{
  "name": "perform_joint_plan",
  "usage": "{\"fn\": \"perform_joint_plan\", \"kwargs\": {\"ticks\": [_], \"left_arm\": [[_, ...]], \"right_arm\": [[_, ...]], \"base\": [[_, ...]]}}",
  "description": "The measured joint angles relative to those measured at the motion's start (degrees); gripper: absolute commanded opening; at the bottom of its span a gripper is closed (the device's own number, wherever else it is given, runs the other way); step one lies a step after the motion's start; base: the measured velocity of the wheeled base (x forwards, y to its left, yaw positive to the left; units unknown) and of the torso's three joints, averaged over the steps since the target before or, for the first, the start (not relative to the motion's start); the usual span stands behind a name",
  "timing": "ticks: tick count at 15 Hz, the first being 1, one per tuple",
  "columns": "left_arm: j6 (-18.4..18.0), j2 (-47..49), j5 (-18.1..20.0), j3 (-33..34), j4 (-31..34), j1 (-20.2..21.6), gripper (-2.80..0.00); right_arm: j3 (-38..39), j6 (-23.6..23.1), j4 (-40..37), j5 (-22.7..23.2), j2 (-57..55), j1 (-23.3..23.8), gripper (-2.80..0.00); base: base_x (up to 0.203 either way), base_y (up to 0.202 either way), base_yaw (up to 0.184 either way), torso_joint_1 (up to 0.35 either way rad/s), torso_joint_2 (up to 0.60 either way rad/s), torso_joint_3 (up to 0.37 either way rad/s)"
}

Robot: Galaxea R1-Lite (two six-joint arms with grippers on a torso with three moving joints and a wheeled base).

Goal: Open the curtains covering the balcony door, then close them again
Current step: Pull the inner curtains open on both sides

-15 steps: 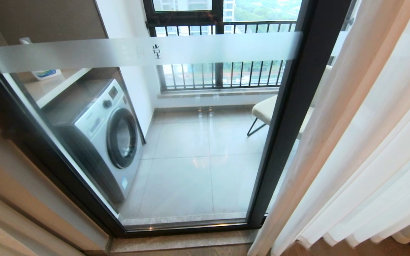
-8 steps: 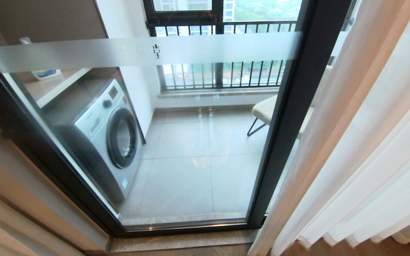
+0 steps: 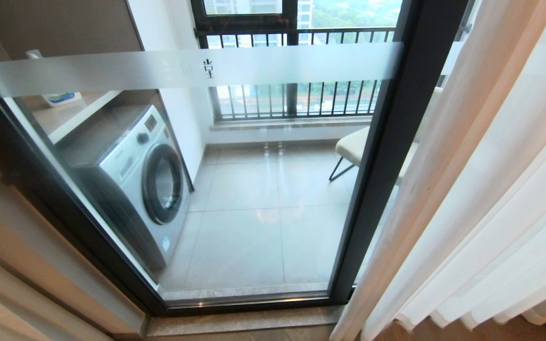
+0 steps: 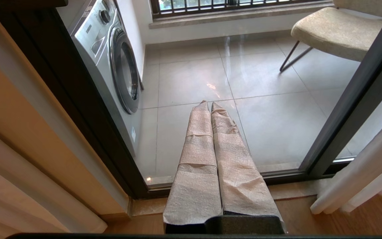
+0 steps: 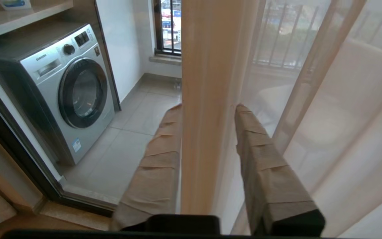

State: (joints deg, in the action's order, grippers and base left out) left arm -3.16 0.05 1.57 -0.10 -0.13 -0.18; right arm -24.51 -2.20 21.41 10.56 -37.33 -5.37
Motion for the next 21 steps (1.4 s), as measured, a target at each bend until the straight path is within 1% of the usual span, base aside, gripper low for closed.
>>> {"fn": "perform_joint_plan", "kwargs": {"ticks": [4,6,8,10,13,21], "left_arm": [[0.02,0.0,-0.01,0.0,-0.02,0.0,-2.8],[0.02,0.0,-0.01,0.0,0.0,0.0,-2.8],[0.01,0.0,-0.01,0.0,0.0,0.0,-2.8],[0.01,0.0,0.0,0.0,0.0,0.0,-2.8],[0.0,0.0,-0.01,0.0,0.02,0.0,-2.8],[0.02,-0.02,0.0,0.0,0.0,0.0,-2.8]], "right_arm": [[-6.82,0.39,0.23,-0.01,-7.87,-0.3,0.0],[-10.08,1.44,0.76,-0.01,-11.64,-0.64,0.0],[-12.64,3.34,3.11,0.0,-15.08,-2.01,0.0],[-15.13,4.07,5.91,0.0,-18.63,-3.3,0.0],[-19.4,4.11,8.15,0.0,-23.71,-4.33,0.0],[-32.25,3.35,13.73,-0.39,-36.62,-4.51,0.0]], "base": [[0.0,0.0,0.0,0.0,0.0,0.0],[0.0,0.0,0.0,0.0,0.0,0.0],[0.0,0.0,0.0,0.0,0.0,0.0],[0.0,0.0,0.0,0.0,0.0,0.0],[0.0,0.0,0.0,0.0,0.0,0.0],[0.0,0.0,0.0,0.0,0.0,0.0]]}}
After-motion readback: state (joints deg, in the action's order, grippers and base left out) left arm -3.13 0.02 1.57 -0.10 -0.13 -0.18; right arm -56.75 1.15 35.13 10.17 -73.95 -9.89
